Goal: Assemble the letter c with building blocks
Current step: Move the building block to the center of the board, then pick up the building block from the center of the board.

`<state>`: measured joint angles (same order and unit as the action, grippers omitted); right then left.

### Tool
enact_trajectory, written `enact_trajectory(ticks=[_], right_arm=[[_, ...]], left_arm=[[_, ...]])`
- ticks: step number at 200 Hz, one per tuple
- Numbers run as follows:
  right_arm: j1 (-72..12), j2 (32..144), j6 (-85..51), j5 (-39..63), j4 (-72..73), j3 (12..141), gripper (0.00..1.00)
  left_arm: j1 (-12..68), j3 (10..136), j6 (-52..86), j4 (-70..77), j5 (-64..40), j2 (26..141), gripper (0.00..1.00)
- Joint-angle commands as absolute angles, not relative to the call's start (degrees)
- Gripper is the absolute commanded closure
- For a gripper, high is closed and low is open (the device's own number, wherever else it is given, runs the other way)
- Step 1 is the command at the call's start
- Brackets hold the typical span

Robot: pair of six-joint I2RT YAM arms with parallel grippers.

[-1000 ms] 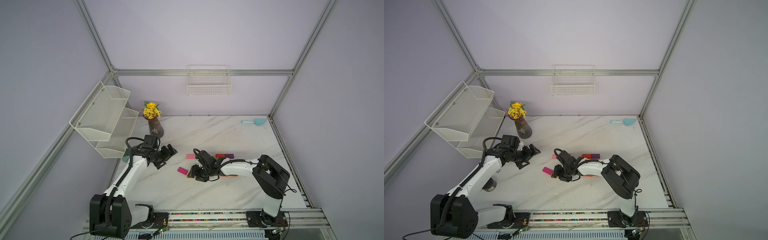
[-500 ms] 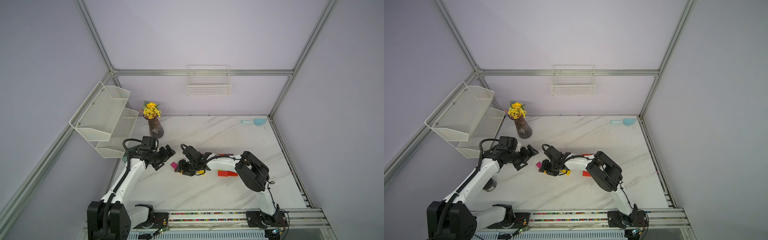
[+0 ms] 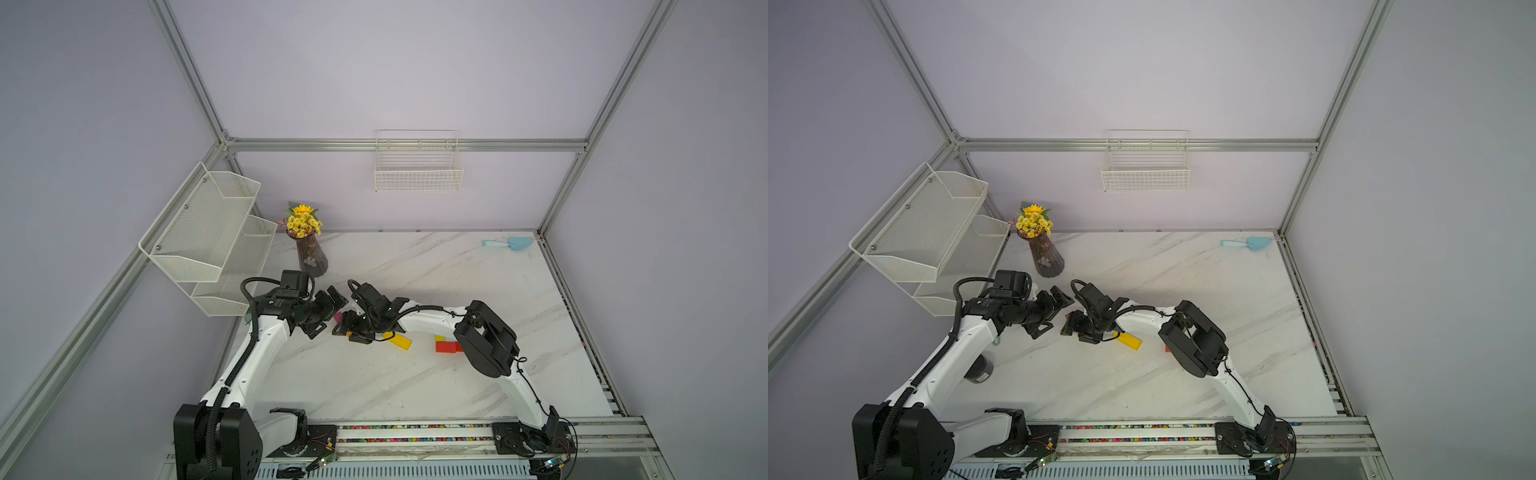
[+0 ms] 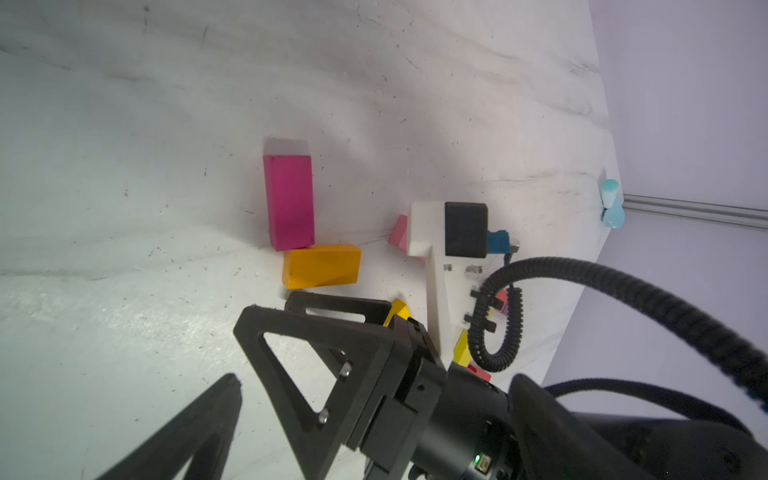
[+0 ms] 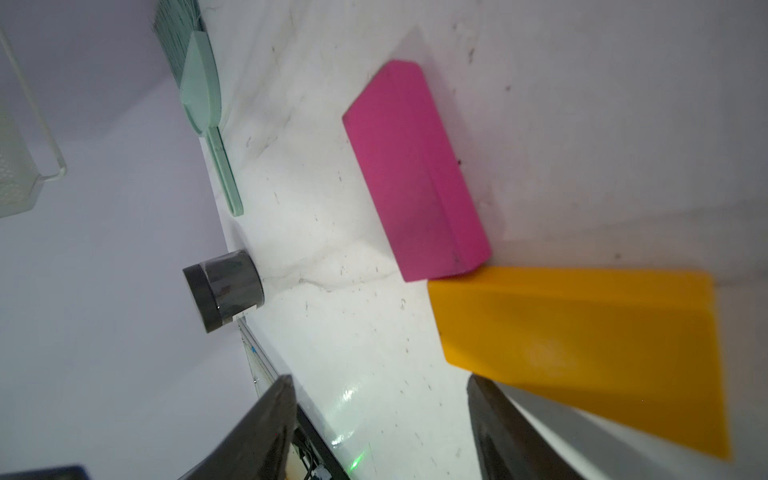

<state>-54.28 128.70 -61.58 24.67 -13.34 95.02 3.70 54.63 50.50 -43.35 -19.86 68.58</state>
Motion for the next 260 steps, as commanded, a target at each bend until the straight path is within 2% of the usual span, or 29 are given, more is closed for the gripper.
enact_trajectory(ticks=[1,30,53,89,119,193,248,260], right_arm=[[-53.85,120.33,-59.94,25.49,-14.47,92.35,0.28],[-51.43,112.73,-54.65,22.79,-20.29,86.13,0.25],[-49.53,109.78,-47.34,18.58,-30.21,85.01,0.23],[-49.24,110.48,-35.21,7.82,-46.05,89.08,0.21],[-49.23,113.45,-28.91,1.66,-53.84,92.29,0.21],[-50.67,117.96,-25.68,0.45,-55.37,91.07,0.24],[-51.42,121.65,-24.96,-0.76,-55.80,92.50,0.32],[-51.47,122.29,-24.78,-0.88,-55.98,92.80,0.38]], left_arm=[[3.16,56.99,51.75,-41.82,-20.53,68.84,0.00],[2.99,58.39,51.13,-41.01,-22.27,70.94,0.00],[2.92,59.38,49.95,-40.87,-23.78,72.71,0.00],[2.71,60.61,48.45,-40.86,-25.63,75.52,0.00],[2.33,61.71,47.72,-40.58,-26.45,77.35,0.00],[1.93,62.42,47.20,-38.77,-28.52,80.42,0.00],[1.68,61.39,47.29,-37.53,-29.07,80.42,0.00],[1.59,61.11,47.46,-37.19,-29.09,80.41,0.00]])
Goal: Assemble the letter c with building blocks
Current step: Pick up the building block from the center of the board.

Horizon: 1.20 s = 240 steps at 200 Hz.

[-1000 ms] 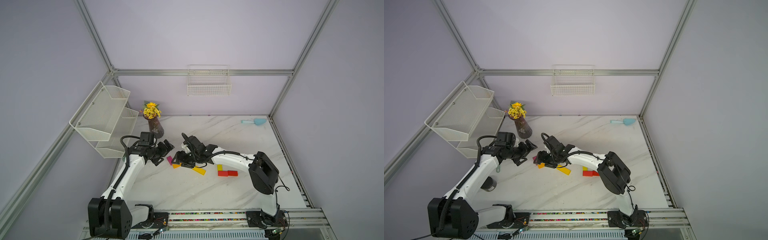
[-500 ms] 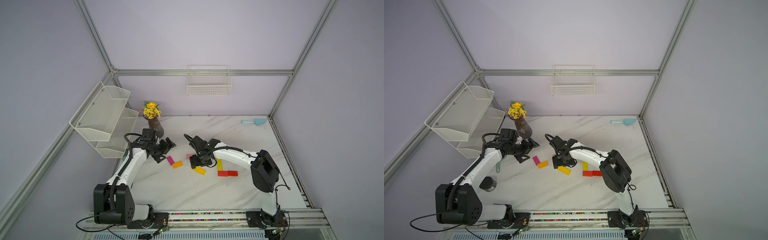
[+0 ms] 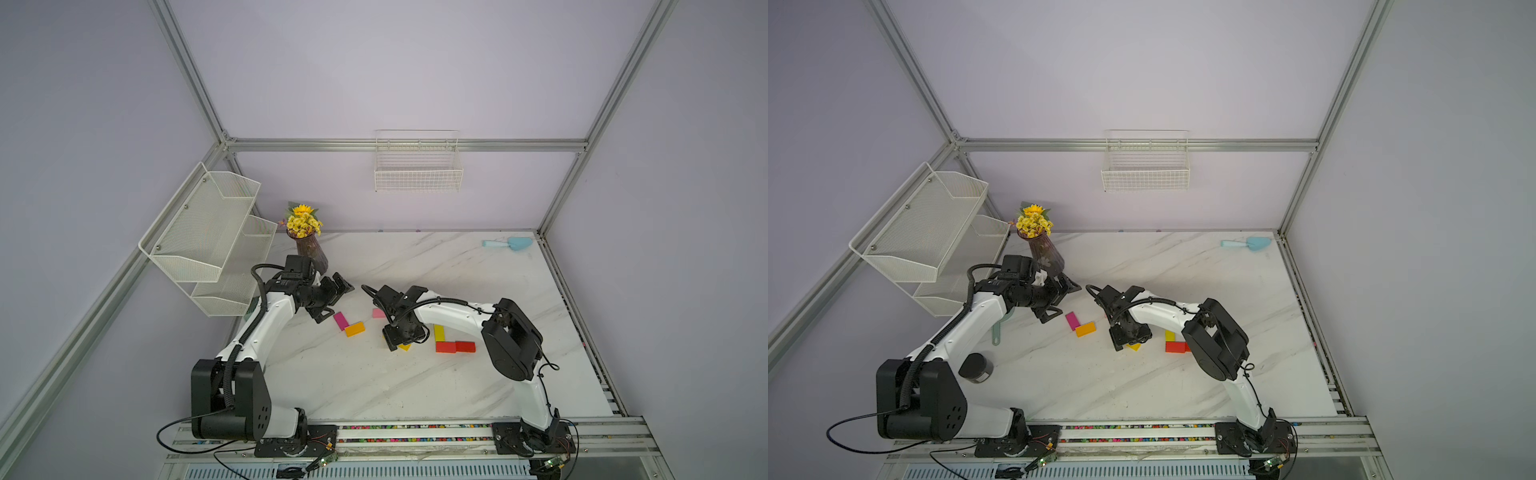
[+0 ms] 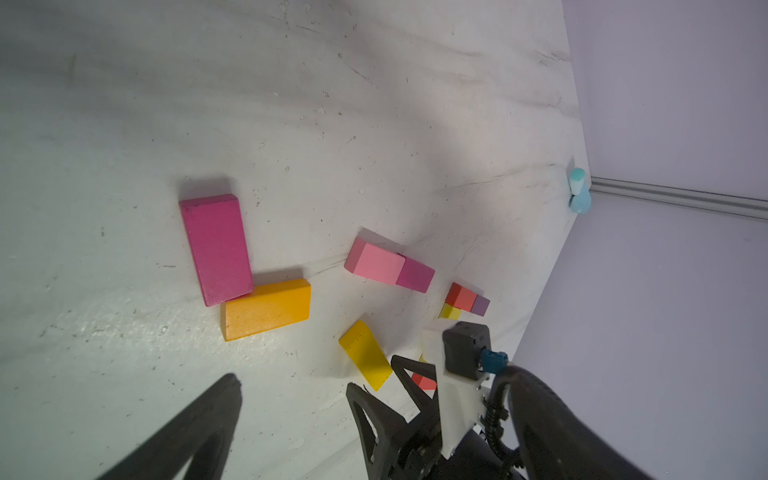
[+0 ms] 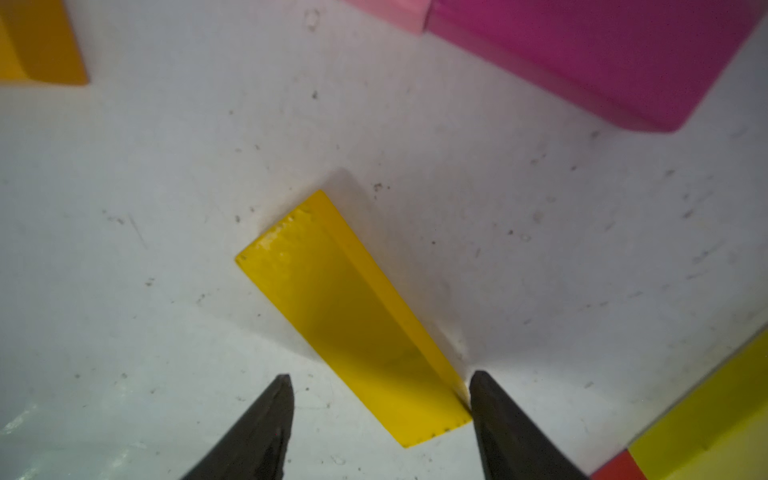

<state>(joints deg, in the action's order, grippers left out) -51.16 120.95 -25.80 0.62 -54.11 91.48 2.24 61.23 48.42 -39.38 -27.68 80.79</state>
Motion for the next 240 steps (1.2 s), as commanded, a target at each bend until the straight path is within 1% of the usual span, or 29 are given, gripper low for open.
enact_trajectory(ticks=[1,11,58,81,121,167,207,212,240], right_arm=[[-51.44,122.36,-24.78,-0.88,-56.03,92.85,0.38],[-51.50,122.68,-24.70,-0.80,-56.07,92.91,0.44],[-51.77,121.99,-25.15,1.54,-55.22,92.55,0.71],[-52.12,120.34,-27.27,3.79,-53.79,92.55,0.80],[-52.62,118.83,-34.68,7.74,-49.33,93.42,0.82],[-52.69,121.46,-43.53,8.97,-45.06,94.06,0.83],[-52.87,123.47,-46.90,7.90,-43.68,94.81,0.83],[-52.91,123.86,-46.99,7.91,-43.68,95.13,0.82],[-53.09,125.37,-47.33,8.17,-43.92,96.15,0.82]], left_arm=[[1.54,61.10,47.46,-37.18,-29.09,80.42,0.00],[1.51,60.92,47.55,-36.93,-29.18,82.32,0.00],[1.41,60.39,47.81,-36.23,-29.44,82.09,0.00],[1.33,60.13,47.90,-36.12,-29.44,81.94,0.00],[1.23,59.30,48.08,-36.04,-29.27,81.39,0.00],[1.14,58.79,48.16,-36.12,-29.27,81.39,0.00],[1.15,58.02,48.43,-35.76,-29.55,81.39,0.00],[1.14,57.85,48.51,-35.69,-29.54,79.45,0.00],[1.14,56.89,48.86,-35.25,-29.69,78.80,0.00]])
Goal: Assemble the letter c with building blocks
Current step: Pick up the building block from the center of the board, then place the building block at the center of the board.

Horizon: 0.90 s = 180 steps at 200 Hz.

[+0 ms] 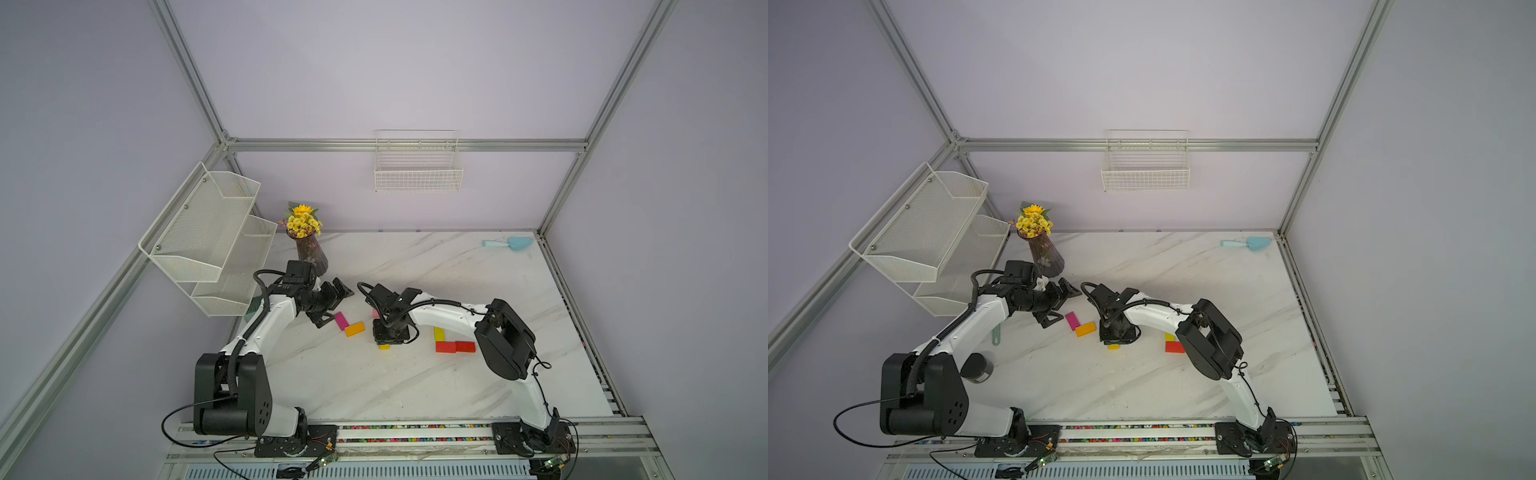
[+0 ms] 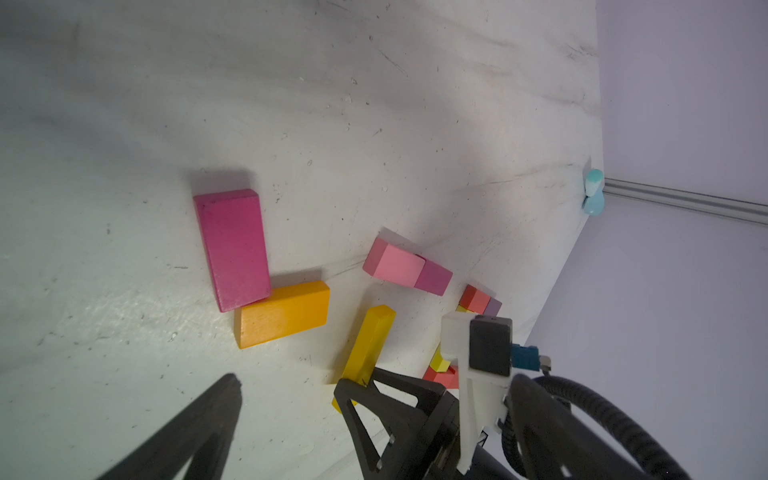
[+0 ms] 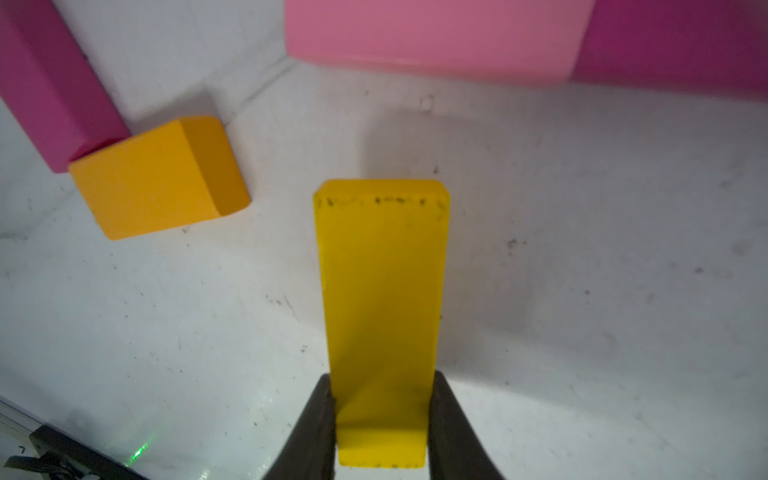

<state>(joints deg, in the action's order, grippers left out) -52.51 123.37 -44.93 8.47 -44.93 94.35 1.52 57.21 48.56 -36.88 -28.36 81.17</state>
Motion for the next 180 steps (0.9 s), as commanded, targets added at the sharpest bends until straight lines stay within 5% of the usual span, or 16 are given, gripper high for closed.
enact_trajectory(ticks=[1,31,93,180], right_arm=[[-53.09,125.44,-47.35,8.17,-43.93,96.19,0.82],[-53.30,126.25,-47.68,8.35,-43.95,96.26,0.79],[-53.29,124.83,-48.61,9.10,-42.58,95.38,0.51],[-52.01,119.07,-53.14,11.52,-36.22,90.84,0.37]], left_arm=[[1.14,56.88,48.87,-35.20,-29.70,78.77,0.00],[1.14,56.17,49.13,-34.89,-29.78,78.40,0.00],[1.14,55.99,49.22,-34.89,-30.12,77.87,0.00],[1.14,53.27,50.91,-33.37,-32.58,76.15,0.00]])
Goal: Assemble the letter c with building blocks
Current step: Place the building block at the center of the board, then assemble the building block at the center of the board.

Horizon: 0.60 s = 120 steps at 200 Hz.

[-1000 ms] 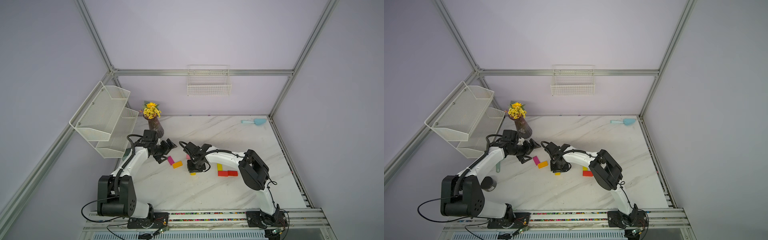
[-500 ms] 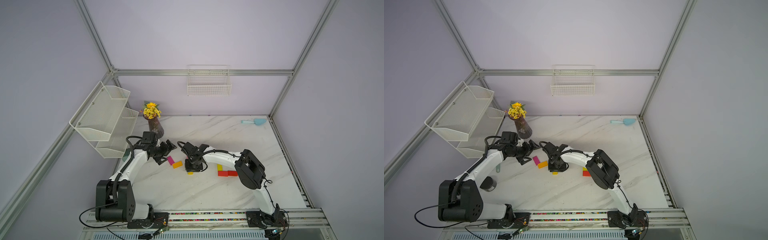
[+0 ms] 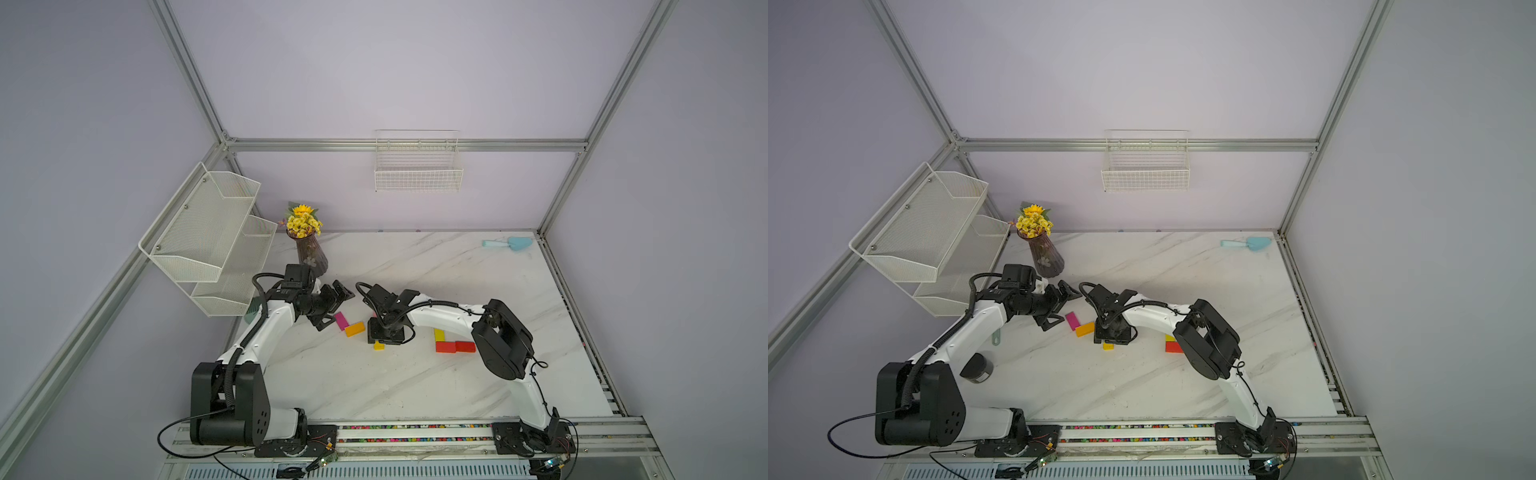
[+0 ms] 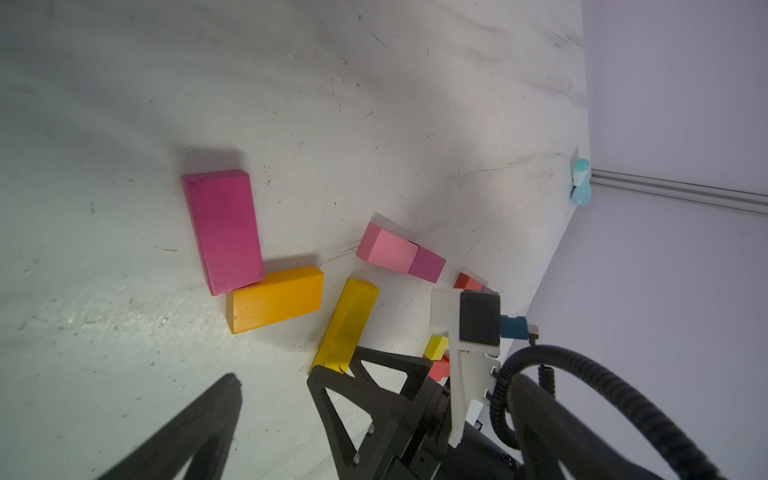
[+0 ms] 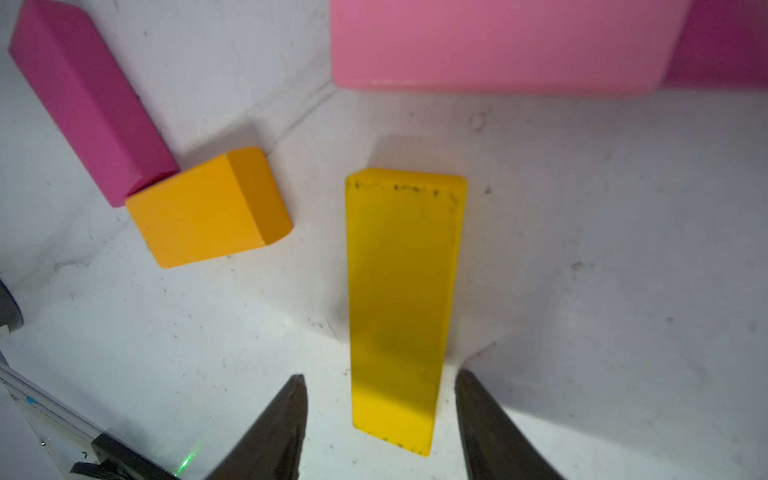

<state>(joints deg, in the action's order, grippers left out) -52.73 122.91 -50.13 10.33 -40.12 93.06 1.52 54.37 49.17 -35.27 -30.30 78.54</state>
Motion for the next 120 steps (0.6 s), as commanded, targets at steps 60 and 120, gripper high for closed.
enact_trajectory(ticks=[60,120], right_arm=[[-48.03,110.55,-58.99,13.91,-24.45,80.01,0.30],[-43.55,104.06,-57.05,13.98,-23.47,72.45,0.23]], left_arm=[[3.17,46.84,58.49,-27.13,-34.05,72.24,0.00],[13.46,40.00,70.71,-19.60,-28.12,68.75,0.00]])
